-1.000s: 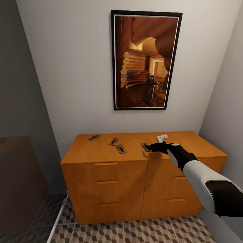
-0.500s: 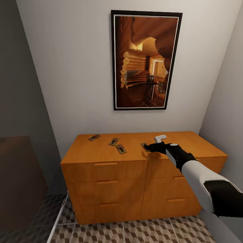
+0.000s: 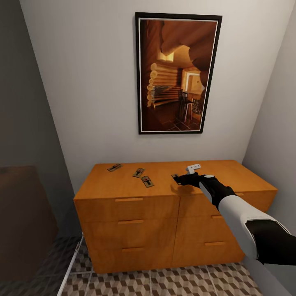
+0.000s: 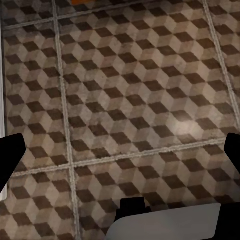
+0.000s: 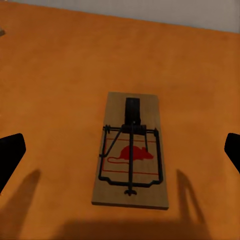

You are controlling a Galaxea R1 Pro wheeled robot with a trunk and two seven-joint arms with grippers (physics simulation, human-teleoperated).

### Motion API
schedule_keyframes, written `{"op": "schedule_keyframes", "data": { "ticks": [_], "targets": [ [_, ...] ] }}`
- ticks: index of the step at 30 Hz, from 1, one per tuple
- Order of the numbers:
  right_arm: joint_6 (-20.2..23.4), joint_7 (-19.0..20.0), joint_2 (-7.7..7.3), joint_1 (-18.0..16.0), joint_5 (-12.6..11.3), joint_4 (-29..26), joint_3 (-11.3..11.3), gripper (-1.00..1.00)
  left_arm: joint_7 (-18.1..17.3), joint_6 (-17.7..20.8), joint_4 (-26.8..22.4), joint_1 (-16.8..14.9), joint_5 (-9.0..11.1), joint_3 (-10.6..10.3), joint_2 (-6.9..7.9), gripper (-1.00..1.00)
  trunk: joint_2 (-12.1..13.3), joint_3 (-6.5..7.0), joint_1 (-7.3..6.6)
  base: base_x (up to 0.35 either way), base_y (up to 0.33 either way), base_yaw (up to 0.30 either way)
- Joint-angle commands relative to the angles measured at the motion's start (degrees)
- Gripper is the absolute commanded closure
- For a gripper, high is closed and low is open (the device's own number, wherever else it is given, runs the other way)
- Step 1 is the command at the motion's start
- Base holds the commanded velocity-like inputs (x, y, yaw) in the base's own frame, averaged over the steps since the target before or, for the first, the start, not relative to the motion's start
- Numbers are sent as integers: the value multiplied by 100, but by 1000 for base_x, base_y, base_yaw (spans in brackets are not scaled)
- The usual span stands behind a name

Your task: Take the four mousetraps from the cabinet in the bathroom and place them on the bathroom floor. Make sure all four end up on the same floor surface, and ensure that at least two of them are either under or directly next to the same bathroom sink.

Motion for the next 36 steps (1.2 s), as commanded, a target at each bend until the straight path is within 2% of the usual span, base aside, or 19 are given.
{"op": "schedule_keyframes", "data": {
  "ticks": [1,19,36],
  "targets": [
    [24,11,-2,-2,34,-13,25,-100,38,-17,3,-3,1,-47,1,-100,-3,-6,0,0,0,0],
    [-9,4,-17,-2,34,-7,18,-100,38,-15,5,-2,1,-47,1,-100,-3,-6,0,0,0,0],
    [-464,37,-21,-2,34,157,18,-100,38,-10,8,-3,1,-47,1,-100,-3,-6,0,0,0,0]
  ]
}}
